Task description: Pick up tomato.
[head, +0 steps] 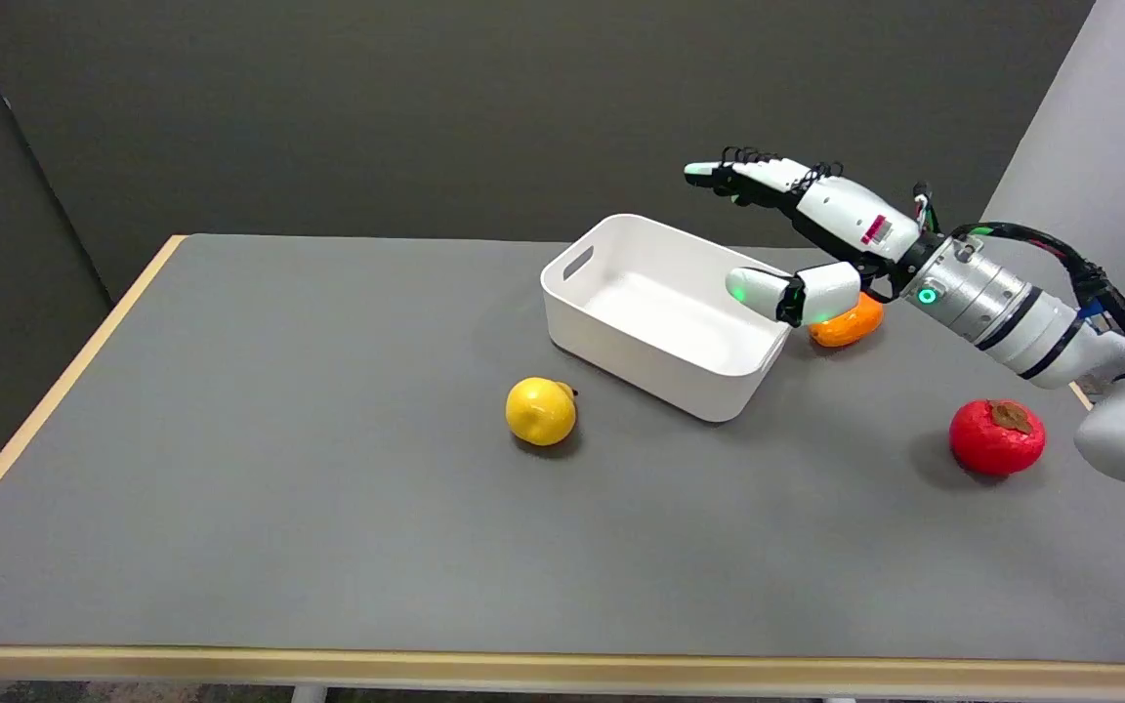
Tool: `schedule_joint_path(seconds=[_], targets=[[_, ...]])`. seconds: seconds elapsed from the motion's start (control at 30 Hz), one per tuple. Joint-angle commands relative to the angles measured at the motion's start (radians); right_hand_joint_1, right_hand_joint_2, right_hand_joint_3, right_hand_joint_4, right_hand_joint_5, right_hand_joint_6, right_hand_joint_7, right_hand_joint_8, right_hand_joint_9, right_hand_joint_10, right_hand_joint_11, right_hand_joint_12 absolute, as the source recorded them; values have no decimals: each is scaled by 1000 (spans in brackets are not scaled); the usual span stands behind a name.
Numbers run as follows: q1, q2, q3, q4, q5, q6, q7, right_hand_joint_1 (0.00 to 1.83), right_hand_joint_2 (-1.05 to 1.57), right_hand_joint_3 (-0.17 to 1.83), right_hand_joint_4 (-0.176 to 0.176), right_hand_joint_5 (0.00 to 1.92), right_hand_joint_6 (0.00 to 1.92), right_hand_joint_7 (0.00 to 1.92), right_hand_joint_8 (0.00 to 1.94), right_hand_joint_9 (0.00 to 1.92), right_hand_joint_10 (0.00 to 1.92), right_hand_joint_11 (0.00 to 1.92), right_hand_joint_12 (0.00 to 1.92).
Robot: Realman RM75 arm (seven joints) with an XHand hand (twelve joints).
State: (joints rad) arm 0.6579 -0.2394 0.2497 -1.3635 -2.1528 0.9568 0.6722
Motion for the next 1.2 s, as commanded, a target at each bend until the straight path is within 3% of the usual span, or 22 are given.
schedule_joint_path(seconds=[0.03, 0.23, 0.63, 0.87, 1.03, 1.2], targets=[[-7, 4, 0, 39, 23, 19, 8, 280, 599, 957, 100, 109, 341, 172, 264, 191, 590, 115, 1175], [-80, 8, 7, 98, 164, 39, -73, 289, 600, 956, 100, 110, 343, 172, 264, 191, 591, 115, 1177], [-425, 131, -31, 87, 727, 260, -298, 321, 592, 943, 98, 151, 395, 222, 285, 211, 632, 128, 1222], [-478, 165, -267, 44, 939, 481, -353, 314, 584, 943, 99, 156, 400, 232, 291, 218, 640, 131, 1225], [-478, 163, -503, -25, 1111, 748, -348, 298, 575, 944, 101, 160, 404, 237, 295, 222, 642, 133, 1226], [-476, 158, -662, -100, 1162, 892, -342, 280, 564, 945, 104, 163, 407, 242, 299, 229, 644, 137, 1226]])
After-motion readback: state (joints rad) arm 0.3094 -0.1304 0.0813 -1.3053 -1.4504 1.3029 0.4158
